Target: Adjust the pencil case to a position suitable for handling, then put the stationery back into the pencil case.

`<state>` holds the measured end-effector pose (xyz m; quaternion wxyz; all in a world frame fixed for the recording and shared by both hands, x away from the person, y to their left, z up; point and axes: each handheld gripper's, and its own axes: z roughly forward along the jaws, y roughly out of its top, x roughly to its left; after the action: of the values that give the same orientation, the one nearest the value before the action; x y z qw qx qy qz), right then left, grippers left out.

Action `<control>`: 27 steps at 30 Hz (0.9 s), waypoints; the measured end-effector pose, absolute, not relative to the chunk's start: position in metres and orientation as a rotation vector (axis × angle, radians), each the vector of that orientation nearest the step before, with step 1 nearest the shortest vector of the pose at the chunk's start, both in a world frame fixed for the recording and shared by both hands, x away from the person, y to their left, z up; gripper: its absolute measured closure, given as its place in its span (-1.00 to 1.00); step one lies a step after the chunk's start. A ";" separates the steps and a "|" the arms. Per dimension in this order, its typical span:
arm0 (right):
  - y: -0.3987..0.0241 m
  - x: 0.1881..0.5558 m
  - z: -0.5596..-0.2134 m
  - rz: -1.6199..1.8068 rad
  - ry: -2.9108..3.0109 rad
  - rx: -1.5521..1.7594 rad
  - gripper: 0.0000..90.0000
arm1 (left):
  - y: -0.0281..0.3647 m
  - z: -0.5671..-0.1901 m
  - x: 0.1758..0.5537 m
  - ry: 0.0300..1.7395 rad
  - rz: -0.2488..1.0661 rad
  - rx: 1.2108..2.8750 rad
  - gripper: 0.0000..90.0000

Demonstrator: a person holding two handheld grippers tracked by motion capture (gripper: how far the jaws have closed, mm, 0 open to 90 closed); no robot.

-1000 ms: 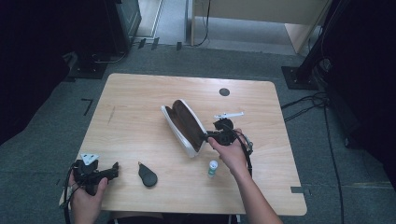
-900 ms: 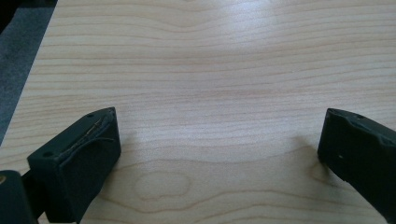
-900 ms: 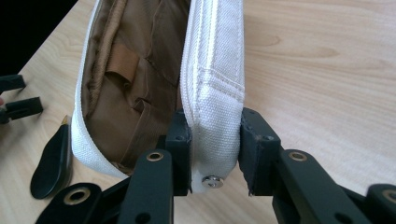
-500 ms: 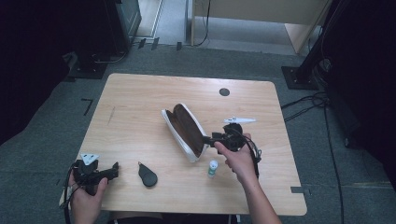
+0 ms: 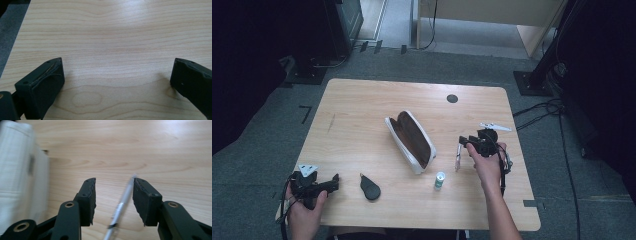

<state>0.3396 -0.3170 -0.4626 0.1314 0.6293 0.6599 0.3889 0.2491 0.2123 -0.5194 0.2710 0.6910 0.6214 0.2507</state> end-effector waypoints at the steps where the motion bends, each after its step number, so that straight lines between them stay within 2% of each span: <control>1: -0.318 0.345 -0.471 1.070 1.915 1.854 0.18 | 0.212 -0.519 0.249 1.674 0.676 1.861 -1.00; 11: -0.315 0.360 -0.489 0.951 1.905 1.899 0.23 | 0.212 -0.519 0.249 1.674 0.676 1.862 -1.00; 18: -0.312 0.368 -0.498 0.899 1.922 1.898 0.35 | 0.212 -0.519 0.249 1.674 0.675 1.862 -1.00; 27: -0.307 0.369 -0.494 0.953 1.940 1.885 0.41 | 0.212 -0.519 0.249 1.674 0.676 1.860 -1.00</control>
<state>0.3693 -0.3071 -0.4937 0.1361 0.6512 0.6701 0.3293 0.2491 0.2122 -0.5194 0.2714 0.6908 0.6215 0.2509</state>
